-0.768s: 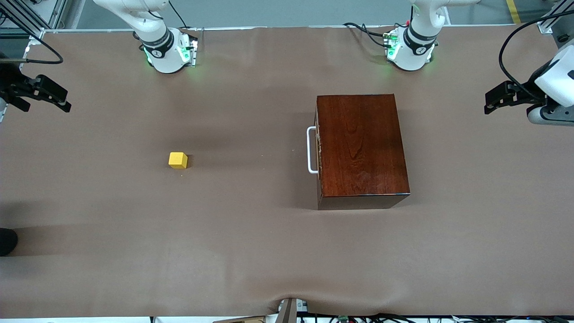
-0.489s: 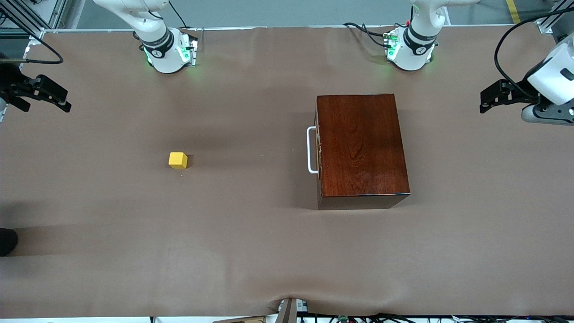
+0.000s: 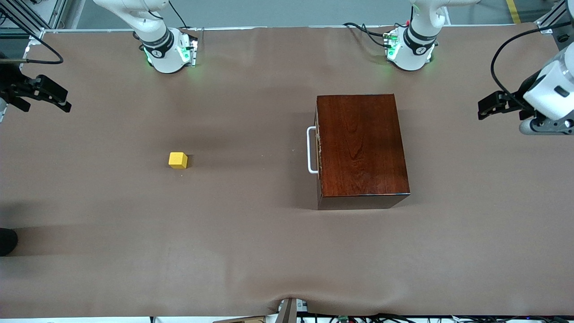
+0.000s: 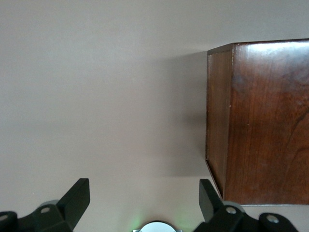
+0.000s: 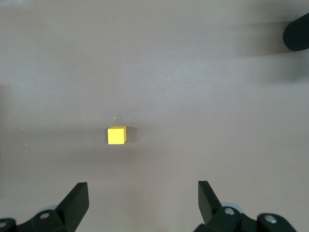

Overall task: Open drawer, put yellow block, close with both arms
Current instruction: 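Move the left gripper toward the white drawer handle of the wooden box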

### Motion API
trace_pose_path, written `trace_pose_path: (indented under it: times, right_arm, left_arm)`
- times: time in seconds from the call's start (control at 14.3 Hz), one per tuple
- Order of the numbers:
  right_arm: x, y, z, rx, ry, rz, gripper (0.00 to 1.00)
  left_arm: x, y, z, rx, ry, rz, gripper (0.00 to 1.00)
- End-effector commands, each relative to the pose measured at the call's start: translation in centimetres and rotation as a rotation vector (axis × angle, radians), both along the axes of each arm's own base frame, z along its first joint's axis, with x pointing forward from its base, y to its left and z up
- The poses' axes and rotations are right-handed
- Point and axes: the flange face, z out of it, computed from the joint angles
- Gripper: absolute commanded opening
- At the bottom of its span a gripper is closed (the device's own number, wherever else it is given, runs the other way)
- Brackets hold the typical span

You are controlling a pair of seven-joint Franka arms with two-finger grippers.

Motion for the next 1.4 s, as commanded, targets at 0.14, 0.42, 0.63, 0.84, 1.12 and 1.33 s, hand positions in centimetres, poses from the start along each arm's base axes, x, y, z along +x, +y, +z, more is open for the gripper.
trace_pose_path:
  times: [0.14, 0.42, 0.63, 0.84, 1.12, 1.33]
  right_arm:
    - [0.2, -0.1, 0.2, 0.006, 0.003, 0.0, 1.0]
    - [0.2, -0.1, 0.2, 0.006, 0.004, 0.0, 1.0]
    - [0.2, -0.1, 0.2, 0.006, 0.004, 0.0, 1.0]
    - [0.2, -0.1, 0.2, 0.006, 0.004, -0.001, 1.0]
    - [0.2, 0.0, 0.2, 0.006, 0.004, 0.0, 1.0]
    - [0.2, 0.0, 0.2, 0.006, 0.004, 0.0, 1.0]
  left_arm:
    - [2.9, -3.8, -3.5, -0.112, 0.049, 0.049, 1.0]
    - [4.8, -14.0, -8.3, -0.103, 0.062, 0.077, 1.0]
    - [5.3, -20.8, -9.4, -0.11, -0.005, 0.154, 1.0]
    - [4.6, -27.9, -11.0, -0.119, -0.043, 0.224, 1.0]
    - [2.8, -38.0, -14.1, -0.129, -0.142, 0.32, 1.0]
    - [0.8, -43.5, -17.9, -0.11, -0.19, 0.321, 1.0]
